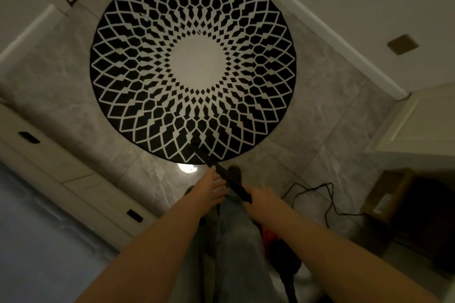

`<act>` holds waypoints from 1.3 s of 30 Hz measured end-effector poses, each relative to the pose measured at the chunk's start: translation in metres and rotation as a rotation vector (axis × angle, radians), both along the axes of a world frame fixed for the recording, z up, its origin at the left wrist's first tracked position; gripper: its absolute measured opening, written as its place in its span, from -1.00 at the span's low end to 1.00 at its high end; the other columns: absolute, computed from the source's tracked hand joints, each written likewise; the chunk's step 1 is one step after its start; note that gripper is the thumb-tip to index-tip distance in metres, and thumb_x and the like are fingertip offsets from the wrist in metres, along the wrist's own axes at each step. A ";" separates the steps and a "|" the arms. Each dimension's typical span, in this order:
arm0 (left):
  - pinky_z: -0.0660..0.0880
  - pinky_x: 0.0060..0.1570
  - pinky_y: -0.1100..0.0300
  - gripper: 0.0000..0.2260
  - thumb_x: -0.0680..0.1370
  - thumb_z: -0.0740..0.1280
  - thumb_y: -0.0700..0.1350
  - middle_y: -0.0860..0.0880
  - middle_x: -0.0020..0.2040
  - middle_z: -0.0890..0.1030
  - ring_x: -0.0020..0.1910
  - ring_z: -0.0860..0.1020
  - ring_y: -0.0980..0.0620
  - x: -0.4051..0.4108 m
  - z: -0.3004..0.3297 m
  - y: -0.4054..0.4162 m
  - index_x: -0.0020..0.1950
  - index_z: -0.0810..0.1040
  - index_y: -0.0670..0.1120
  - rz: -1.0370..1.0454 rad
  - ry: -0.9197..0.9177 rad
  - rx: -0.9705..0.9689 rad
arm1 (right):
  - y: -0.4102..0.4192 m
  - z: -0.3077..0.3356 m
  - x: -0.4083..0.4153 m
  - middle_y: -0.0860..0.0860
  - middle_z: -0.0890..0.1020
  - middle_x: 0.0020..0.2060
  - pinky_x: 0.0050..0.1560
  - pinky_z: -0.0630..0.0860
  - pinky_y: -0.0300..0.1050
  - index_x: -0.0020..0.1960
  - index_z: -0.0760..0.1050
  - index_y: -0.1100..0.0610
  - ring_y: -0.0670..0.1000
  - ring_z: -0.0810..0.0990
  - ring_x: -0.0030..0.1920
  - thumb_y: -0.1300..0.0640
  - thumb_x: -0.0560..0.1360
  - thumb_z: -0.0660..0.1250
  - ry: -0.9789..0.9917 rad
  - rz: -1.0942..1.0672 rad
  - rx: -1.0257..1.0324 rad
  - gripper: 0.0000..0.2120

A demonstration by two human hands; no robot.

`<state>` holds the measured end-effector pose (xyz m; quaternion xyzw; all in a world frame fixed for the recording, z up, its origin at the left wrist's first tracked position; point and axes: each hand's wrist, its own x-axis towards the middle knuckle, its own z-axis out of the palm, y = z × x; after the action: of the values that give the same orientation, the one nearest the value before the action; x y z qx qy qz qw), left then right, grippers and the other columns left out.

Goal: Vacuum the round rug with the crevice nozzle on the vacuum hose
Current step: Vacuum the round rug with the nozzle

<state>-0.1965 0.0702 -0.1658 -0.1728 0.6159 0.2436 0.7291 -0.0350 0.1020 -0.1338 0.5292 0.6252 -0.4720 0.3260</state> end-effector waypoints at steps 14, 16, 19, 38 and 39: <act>0.43 0.24 -0.03 -0.50 0.63 0.13 0.12 -0.17 0.26 0.54 0.25 0.52 -0.14 0.012 -0.002 0.028 0.45 0.35 -0.17 -0.029 -0.058 0.024 | 0.090 0.025 0.077 0.17 0.61 -0.04 -0.22 0.45 -0.18 0.43 0.36 0.12 0.05 0.52 -0.21 0.05 0.58 0.22 -0.139 -0.238 0.166 -0.57; 0.44 0.24 -0.04 -0.50 0.61 0.17 0.12 -0.18 0.29 0.53 0.25 0.51 -0.15 0.017 -0.002 0.037 0.44 0.36 -0.17 -0.051 -0.059 0.022 | 0.073 0.028 0.065 0.20 0.61 0.06 -0.11 0.49 -0.17 0.46 0.31 0.09 0.10 0.58 -0.08 0.07 0.58 0.21 -0.090 -0.198 0.131 -0.55; 0.51 0.11 -0.01 -0.53 0.60 0.20 0.11 -0.17 0.22 0.55 0.15 0.56 -0.15 0.024 0.001 0.050 0.39 0.39 -0.17 -0.062 -0.071 0.011 | 0.054 0.035 0.047 0.18 0.61 0.07 -0.09 0.49 -0.18 0.45 0.32 0.03 0.08 0.58 -0.08 0.04 0.59 0.20 -0.017 -0.161 0.050 -0.57; 0.43 0.29 -0.05 -0.53 0.60 0.20 0.12 -0.13 0.25 0.57 0.14 0.57 -0.10 0.070 0.001 0.080 0.39 0.41 -0.16 -0.151 -0.143 0.024 | 0.072 0.024 0.117 0.18 0.61 0.05 -0.15 0.52 -0.12 0.48 0.28 0.07 0.11 0.58 -0.09 0.09 0.58 0.19 -0.126 -0.458 0.153 -0.53; 0.45 0.27 -0.05 -0.54 0.61 0.19 0.12 -0.12 0.25 0.57 0.18 0.56 -0.11 0.069 0.000 0.080 0.39 0.40 -0.15 -0.168 -0.144 0.026 | 0.064 0.024 0.117 0.13 0.61 -0.01 -0.18 0.53 -0.12 0.46 0.29 0.05 0.07 0.59 -0.12 0.07 0.57 0.19 -0.122 -0.424 0.146 -0.54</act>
<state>-0.1270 0.1504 -0.1654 -0.1280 0.5711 0.1767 0.7914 0.0817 0.1662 -0.1094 0.6986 0.5116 -0.4504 0.2175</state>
